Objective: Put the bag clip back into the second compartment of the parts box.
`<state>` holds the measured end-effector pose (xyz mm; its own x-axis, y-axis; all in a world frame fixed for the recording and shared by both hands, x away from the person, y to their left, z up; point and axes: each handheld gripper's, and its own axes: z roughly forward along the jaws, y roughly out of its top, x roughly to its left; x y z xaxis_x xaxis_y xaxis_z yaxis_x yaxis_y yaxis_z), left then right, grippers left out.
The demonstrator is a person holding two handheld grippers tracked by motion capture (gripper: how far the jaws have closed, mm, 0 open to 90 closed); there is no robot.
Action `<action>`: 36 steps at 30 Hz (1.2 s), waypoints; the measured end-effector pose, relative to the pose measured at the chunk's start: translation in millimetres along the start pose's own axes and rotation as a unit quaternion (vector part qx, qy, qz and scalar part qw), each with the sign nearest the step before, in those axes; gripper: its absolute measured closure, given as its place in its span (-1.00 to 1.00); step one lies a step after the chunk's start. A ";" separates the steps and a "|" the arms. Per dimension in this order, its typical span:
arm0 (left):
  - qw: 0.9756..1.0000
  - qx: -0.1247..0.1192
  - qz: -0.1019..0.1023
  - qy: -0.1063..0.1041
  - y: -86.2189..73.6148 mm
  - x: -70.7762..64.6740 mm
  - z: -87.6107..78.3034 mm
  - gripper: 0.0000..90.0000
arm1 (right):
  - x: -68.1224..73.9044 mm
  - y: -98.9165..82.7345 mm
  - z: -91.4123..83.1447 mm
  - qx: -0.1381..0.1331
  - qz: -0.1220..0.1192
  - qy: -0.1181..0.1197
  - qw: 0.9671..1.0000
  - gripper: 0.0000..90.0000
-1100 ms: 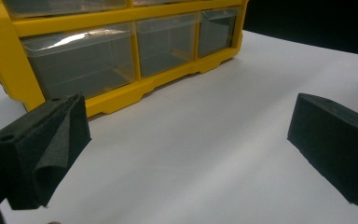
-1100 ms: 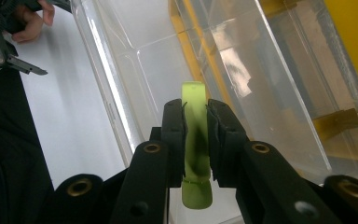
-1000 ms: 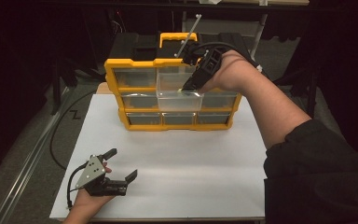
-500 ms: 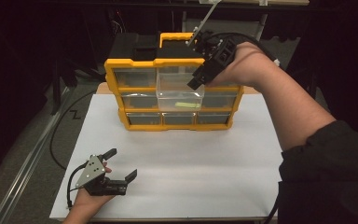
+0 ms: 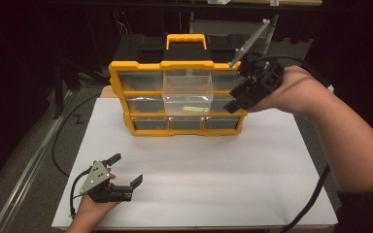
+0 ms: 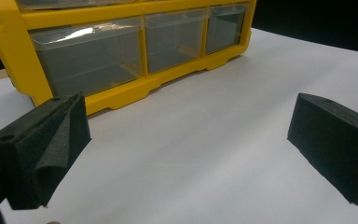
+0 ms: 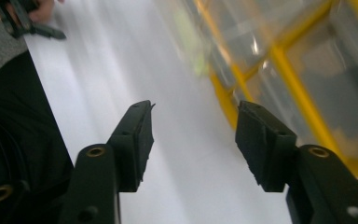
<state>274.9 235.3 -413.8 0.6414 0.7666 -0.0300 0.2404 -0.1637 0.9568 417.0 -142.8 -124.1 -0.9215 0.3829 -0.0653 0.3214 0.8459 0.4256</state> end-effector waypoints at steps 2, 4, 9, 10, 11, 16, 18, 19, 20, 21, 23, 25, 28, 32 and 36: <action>1.000 0.003 0.002 0.000 -0.3 0.7 0.1 -0.99 | -0.4 -13.5 3.2 0.002 0.005 0.000 1.000 -0.04; 1.000 0.003 -0.001 0.003 -0.4 0.7 0.3 -0.99 | -1.4 -26.3 7.0 0.002 0.012 -0.001 1.000 -0.11; 1.000 0.001 -0.004 0.006 -0.7 0.8 0.1 -0.99 | -4.7 -54.0 19.1 0.009 0.031 -0.003 0.999 -0.24; 1.000 0.001 -0.005 0.006 -0.7 0.8 0.1 -0.99 | -5.5 -59.0 21.7 0.007 0.035 -0.002 0.999 -0.26; 1.000 0.002 -0.005 0.007 -0.7 0.9 0.2 -0.99 | -6.2 -63.7 24.3 0.008 0.037 -0.002 0.999 -0.30; 1.000 0.009 -0.003 0.010 -1.4 0.9 1.3 -0.99 | -6.9 -85.4 39.6 0.015 0.047 -0.001 0.999 -0.44; 1.000 0.009 -0.003 0.012 -1.5 1.2 1.6 -0.99 | -6.6 -93.0 46.8 0.015 0.054 0.002 0.998 -0.50; 1.000 0.010 -0.003 0.013 -1.5 1.3 1.5 -0.99 | -6.8 -97.4 51.7 0.018 0.055 0.002 0.998 -0.53; 1.000 0.010 -0.003 0.014 -1.5 1.4 1.6 -0.99 | -6.6 -100.0 54.6 0.020 0.058 0.000 0.998 -0.55; 1.000 0.009 -0.003 0.014 -1.5 1.5 1.6 -0.99 | -6.8 -103.3 58.9 0.020 0.059 0.003 0.998 -0.58; 1.000 0.009 -0.002 0.015 -1.5 1.5 1.4 -0.99 | -6.1 -110.3 68.7 0.025 0.068 0.002 0.997 -0.66; 1.000 0.009 -0.003 0.016 -1.7 1.5 1.4 -0.99 | -5.8 -115.2 77.2 0.028 0.066 0.001 0.997 -0.71; 1.000 0.012 -0.003 0.017 -2.0 1.6 1.2 -0.99 | -4.6 -122.4 93.0 0.035 0.072 -0.003 0.997 -0.85; 1.000 0.010 -0.001 0.014 -1.7 1.1 0.2 -0.99 | -3.9 -132.3 116.6 0.047 0.085 -0.001 0.995 -1.00; 1.000 0.010 -0.004 0.016 -1.9 1.8 0.6 -0.99 | -2.6 -142.3 141.6 0.057 0.097 0.005 0.994 -1.00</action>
<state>276.1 236.6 -415.8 0.6152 0.7879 -0.0276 0.2606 -0.1702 0.9503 404.5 -211.6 -312.3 -0.8421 0.5391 0.0174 0.5147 0.7935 0.3248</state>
